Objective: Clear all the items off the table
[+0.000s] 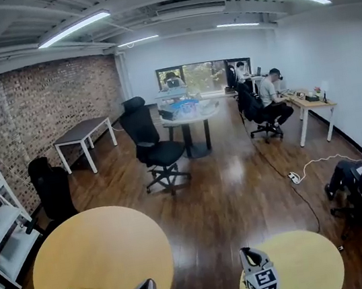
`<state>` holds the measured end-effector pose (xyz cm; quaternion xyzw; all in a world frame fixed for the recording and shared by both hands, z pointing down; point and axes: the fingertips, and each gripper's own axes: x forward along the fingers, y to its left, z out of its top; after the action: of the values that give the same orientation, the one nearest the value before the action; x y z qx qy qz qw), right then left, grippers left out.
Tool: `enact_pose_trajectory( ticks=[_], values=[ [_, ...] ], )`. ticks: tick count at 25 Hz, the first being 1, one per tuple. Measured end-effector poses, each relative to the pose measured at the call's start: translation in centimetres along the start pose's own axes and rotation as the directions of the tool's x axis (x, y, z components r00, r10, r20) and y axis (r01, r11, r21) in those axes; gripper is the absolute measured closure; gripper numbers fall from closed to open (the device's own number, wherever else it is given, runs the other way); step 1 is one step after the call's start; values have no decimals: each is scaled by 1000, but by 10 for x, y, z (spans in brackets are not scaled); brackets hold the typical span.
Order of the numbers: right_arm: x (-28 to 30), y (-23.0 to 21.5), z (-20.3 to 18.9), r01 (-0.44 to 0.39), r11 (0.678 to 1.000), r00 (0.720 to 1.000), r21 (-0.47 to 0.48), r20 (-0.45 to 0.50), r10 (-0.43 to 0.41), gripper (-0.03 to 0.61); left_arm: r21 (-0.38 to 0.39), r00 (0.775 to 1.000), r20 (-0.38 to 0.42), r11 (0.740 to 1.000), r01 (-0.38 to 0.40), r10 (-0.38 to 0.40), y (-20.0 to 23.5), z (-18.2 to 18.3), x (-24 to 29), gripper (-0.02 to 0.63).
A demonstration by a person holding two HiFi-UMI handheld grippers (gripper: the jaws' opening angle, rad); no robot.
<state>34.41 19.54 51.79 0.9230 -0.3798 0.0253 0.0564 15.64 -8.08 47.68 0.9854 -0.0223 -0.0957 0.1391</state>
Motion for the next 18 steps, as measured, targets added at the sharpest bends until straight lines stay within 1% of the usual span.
enact_pose_trajectory(
  ticks=[2,5,7,9,11,13,16,18],
  values=[
    [26,38,12,-74,997,997,-32,8,74,577,13,996,45,997,-80,79,33,15,-18,623],
    [64,89,25,-169,983,986,-71,-3,170,577,37,983,85,986,-165,162,78,34,-42,623],
    [91,125,36,-229,969,973,-89,12,231,577,58,972,110,975,-215,208,107,48,-60,623],
    [115,167,48,-290,952,955,-103,32,294,575,81,955,143,959,-273,260,138,65,-83,623],
    [139,217,56,-362,925,929,-117,37,368,577,95,927,178,932,-350,330,170,81,-117,623],
    [163,279,63,-448,885,890,-131,34,455,577,102,887,204,893,-439,413,204,97,-160,623],
    [183,377,73,-568,813,816,-129,37,576,577,87,831,222,838,-538,511,248,120,-228,623],
    [185,437,78,-639,759,761,-128,39,648,575,80,786,236,795,-602,571,269,131,-273,623]
  ],
)
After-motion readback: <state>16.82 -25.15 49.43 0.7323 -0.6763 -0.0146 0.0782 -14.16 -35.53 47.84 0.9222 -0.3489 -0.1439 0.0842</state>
